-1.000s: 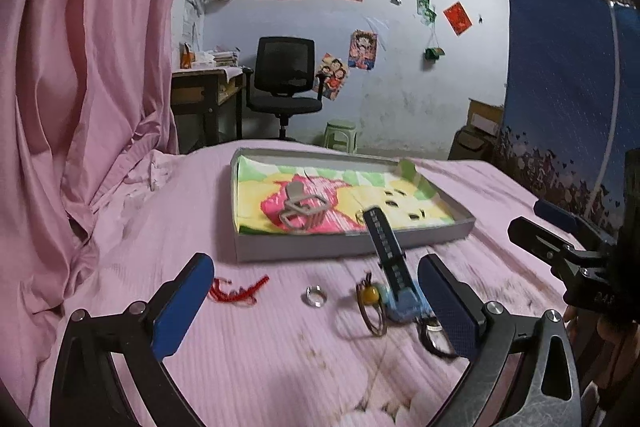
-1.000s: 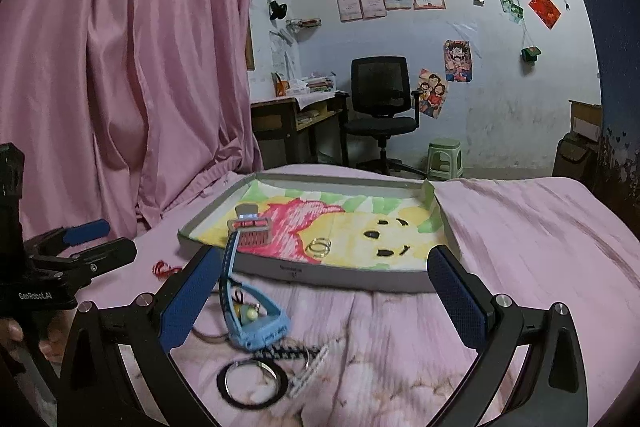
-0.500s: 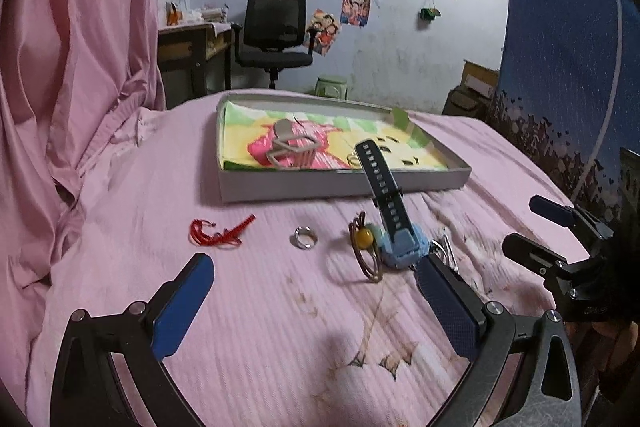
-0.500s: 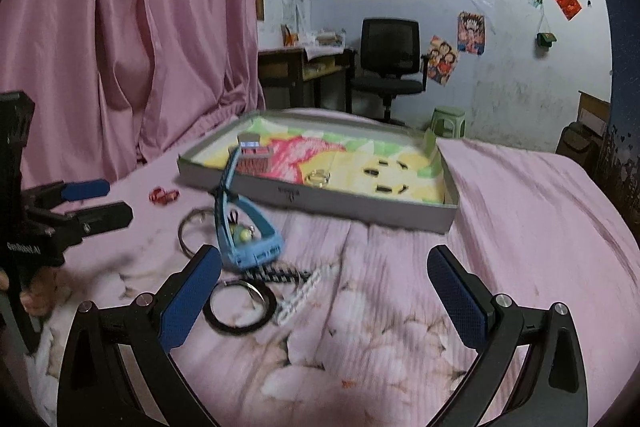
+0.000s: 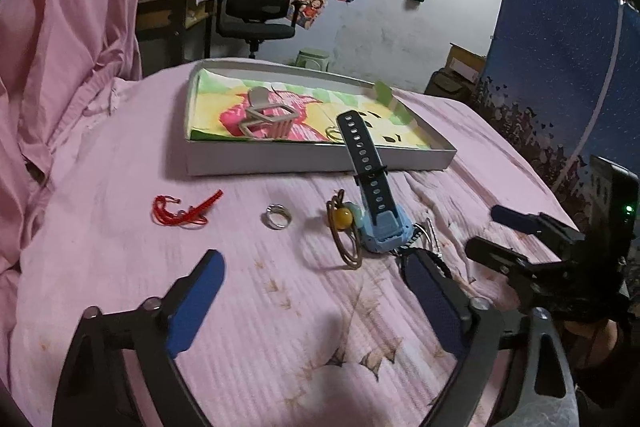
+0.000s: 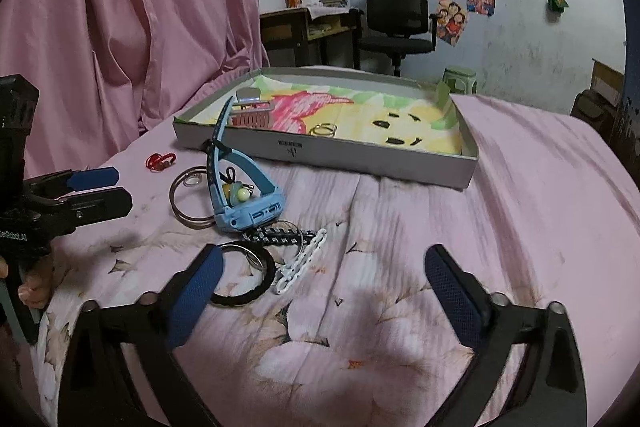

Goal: Organize jewelry
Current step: 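Grasp the silver pin with the right tool while the left tool grasps the brown bead necklace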

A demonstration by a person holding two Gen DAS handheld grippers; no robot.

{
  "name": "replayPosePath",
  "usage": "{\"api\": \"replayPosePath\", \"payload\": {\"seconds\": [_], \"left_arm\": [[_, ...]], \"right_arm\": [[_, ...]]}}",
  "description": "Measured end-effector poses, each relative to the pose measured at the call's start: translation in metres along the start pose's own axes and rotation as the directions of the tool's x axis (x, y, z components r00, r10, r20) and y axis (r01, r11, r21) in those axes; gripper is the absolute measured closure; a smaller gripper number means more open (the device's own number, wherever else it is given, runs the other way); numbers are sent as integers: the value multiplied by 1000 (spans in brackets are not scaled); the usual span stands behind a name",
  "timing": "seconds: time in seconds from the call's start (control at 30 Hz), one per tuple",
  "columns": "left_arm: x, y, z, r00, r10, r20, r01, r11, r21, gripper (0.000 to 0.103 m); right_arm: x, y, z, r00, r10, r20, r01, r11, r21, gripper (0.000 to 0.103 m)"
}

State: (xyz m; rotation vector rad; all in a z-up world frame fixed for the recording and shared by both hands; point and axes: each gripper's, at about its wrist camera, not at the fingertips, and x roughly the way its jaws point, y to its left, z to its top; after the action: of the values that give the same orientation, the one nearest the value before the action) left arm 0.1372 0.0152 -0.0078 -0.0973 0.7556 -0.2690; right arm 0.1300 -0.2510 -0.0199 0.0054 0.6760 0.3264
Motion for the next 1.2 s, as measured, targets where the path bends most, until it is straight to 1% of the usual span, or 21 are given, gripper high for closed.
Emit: {"api": "replayPosePath", "payload": {"seconds": [0.03,0.07,0.1,0.13,0.2,0.23,0.3,0.37,0.43,0.47,0.5,0.57,0.63,0.7,0.73,0.83,0.9,1.03,1.2], "left_arm": [[2,-1,1,1000,-9,-8,9,1000,-2,19],[5,-1,1,1000,-22,-18,22,1000,-6,22],[6,-2,2,999,-28,-23,28,1000,-7,26],[8,-2,2,999,-36,-31,36,999,-9,28],[12,-3,4,998,-51,-48,50,999,-13,34],[14,-3,4,997,-56,-57,56,998,-16,36],[19,-2,5,994,-76,-76,73,997,-31,41],[24,0,7,991,-94,-90,89,994,-57,45],[27,2,7,989,-106,-101,99,992,-76,50],[30,3,7,988,-114,-108,105,991,-87,55],[32,4,7,986,-120,-115,109,989,-96,60],[35,5,7,983,-130,-126,117,987,-109,65],[38,6,7,982,-135,-132,120,986,-112,69],[38,5,7,981,-138,-136,123,986,-111,75],[39,4,6,981,-139,-137,125,986,-110,76],[41,2,6,980,-138,-143,123,987,-106,85],[41,1,6,980,-138,-142,124,987,-105,92],[40,1,6,981,-139,-133,126,987,-101,97],[34,-1,6,985,-133,-110,124,989,-84,98]], "right_arm": [[3,-1,1,1000,4,-11,-3,1000,8,23],[5,-2,1,1000,9,-22,-8,1000,17,30],[8,-3,2,999,12,-31,-11,1000,27,35],[11,-3,2,999,13,-38,-12,999,34,36],[17,-4,3,998,19,-58,-16,999,48,46],[20,-4,3,998,23,-66,-20,998,53,48],[27,-4,3,995,34,-91,-28,997,69,57],[34,-5,3,993,46,-111,-37,996,86,62],[39,-7,3,990,66,-123,-52,992,111,63],[41,-6,3,989,68,-128,-53,992,116,64],[43,-6,3,989,69,-132,-53,992,118,65],[48,-5,5,988,68,-142,-50,991,120,69],[53,-4,5,986,68,-153,-49,991,128,71],[58,-3,6,984,70,-166,-48,990,133,74],[59,-3,6,983,72,-171,-49,990,133,75],[61,-1,4,979,83,-185,-59,990,130,79],[63,1,4,977,94,-193,-70,989,127,86],[63,2,3,975,103,-195,-78,988,133,89],[59,-5,1,976,123,-179,-92,981,173,94]]}}
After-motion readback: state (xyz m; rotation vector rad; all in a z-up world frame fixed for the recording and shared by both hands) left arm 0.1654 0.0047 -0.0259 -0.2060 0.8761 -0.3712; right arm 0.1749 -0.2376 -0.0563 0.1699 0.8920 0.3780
